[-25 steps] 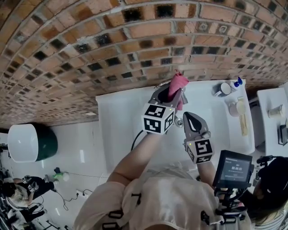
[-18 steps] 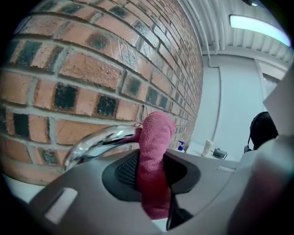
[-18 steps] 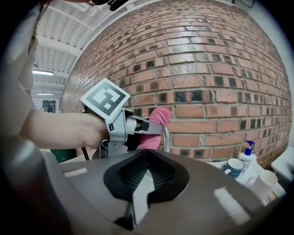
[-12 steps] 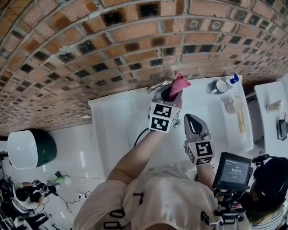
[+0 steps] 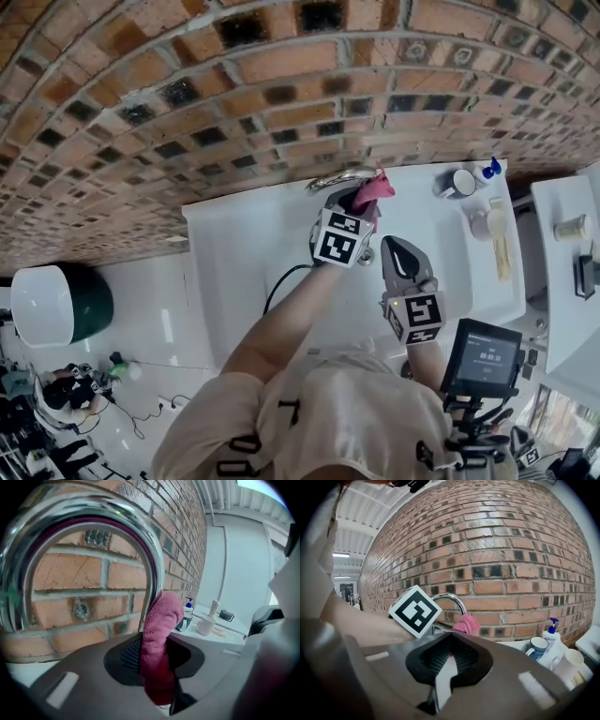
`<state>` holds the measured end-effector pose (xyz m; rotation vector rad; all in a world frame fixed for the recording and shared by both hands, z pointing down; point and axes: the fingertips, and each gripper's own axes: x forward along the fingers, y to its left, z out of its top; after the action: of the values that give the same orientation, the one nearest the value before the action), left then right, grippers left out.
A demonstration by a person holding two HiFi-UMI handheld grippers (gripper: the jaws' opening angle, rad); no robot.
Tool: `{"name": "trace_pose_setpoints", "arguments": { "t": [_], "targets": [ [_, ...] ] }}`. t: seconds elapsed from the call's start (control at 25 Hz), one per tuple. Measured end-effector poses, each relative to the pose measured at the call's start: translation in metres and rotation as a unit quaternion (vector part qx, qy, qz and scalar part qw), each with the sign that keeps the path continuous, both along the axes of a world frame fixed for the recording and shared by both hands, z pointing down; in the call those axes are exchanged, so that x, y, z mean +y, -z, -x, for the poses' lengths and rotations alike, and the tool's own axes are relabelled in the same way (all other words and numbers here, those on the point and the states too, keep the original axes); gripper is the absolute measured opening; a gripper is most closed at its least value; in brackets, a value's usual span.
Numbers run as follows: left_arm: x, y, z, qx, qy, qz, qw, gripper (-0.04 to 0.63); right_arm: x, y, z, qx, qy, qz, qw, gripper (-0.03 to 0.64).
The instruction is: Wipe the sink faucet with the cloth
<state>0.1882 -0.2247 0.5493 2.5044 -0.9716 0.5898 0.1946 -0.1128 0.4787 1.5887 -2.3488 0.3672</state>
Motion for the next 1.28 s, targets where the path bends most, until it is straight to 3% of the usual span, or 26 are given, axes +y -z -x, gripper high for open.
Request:
{"name": "trace_pose_setpoints", "arguments": {
  "t": [0.2,0.36,0.48,0.6,0.8,0.96,1.12,1.28],
  "targets": [
    [0.01,0.021,0.003,0.023,-0.001,-0.01,0.9997,0.109,0.002,0.004,-0.005,0.001,-0.005,-0.001,1.0,-0.015],
    [0.032,0.084,0.024,0.072,0.007,-0.064,0.9953,0.109,0.006,0.018,0.0,0.007,0.001,-0.018,1.0,-0.015],
    [0.044,0.132,0.059,0.089,0.032,-0.12,0.9883,0.109,0.009,0.027,0.013,0.009,0.014,-0.029,0.999,-0.015],
    [0.057,0.169,0.099,0.077,0.058,-0.181,0.9788,0.109,0.016,0.038,0.035,0.011,0.034,-0.039,0.999,-0.015],
    [0.088,0.205,0.179,0.072,0.114,-0.227,0.9645,0.109,0.032,0.052,0.086,0.014,0.076,-0.053,0.996,-0.015],
    [0.119,0.189,0.247,0.043,0.168,-0.222,0.9596,0.109,0.049,0.051,0.126,0.014,0.111,-0.052,0.992,-0.015],
    [0.148,0.145,0.304,-0.014,0.201,-0.209,0.9569,0.11,0.062,0.045,0.159,0.011,0.133,-0.041,0.99,-0.015],
    [0.177,0.086,0.351,-0.033,0.234,-0.156,0.9589,0.11,0.072,0.037,0.182,0.013,0.141,-0.027,0.99,-0.014]
  ]
}}
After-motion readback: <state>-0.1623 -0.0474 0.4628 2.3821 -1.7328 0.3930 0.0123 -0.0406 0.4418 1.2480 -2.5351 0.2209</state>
